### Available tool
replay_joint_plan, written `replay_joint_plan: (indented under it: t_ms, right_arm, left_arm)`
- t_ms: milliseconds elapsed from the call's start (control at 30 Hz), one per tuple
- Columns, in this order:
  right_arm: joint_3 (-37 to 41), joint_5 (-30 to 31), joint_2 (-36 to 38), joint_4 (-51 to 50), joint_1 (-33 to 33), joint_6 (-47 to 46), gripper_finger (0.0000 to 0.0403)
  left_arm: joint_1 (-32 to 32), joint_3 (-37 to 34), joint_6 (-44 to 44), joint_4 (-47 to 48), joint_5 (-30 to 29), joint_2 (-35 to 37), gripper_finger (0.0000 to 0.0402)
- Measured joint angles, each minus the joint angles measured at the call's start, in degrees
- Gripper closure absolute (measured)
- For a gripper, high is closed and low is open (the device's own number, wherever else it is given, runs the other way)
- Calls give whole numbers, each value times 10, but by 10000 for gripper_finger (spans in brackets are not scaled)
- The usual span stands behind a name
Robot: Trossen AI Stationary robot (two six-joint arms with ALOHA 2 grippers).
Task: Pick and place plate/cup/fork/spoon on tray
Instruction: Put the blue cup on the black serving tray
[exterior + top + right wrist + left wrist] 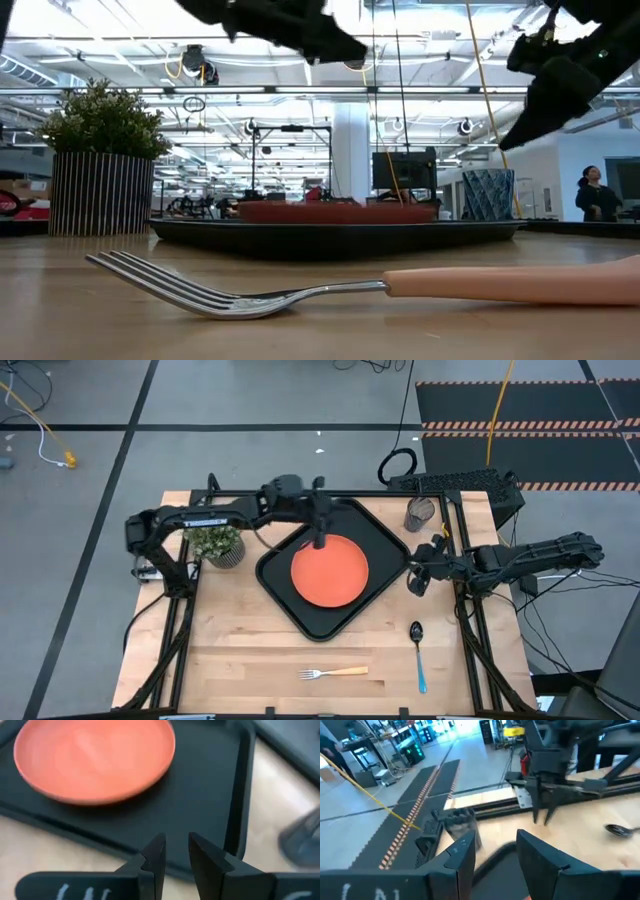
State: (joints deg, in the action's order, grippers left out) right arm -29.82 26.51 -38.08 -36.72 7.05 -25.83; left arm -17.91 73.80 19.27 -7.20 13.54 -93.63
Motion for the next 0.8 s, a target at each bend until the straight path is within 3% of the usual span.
replay_joint_plan:
  t_ms: [200,267,533,800]
  right_arm:
    - [-81,-28,-46,-53,-20,-3,326]
    - [-116,-23,-70,-51,-27,17,326]
    - [-277,8,-175,-76,-80,79,326]
    - [-395,20,-297,-102,-168,117,326]
  left_arm:
    - [-5,-106,-11,-251,25,57,256]
    - [-11,-131,-23,-268,52,75,256]
    - [-26,-144,-34,-221,66,111,256]
    - [-59,-144,-30,-94,101,173,256]
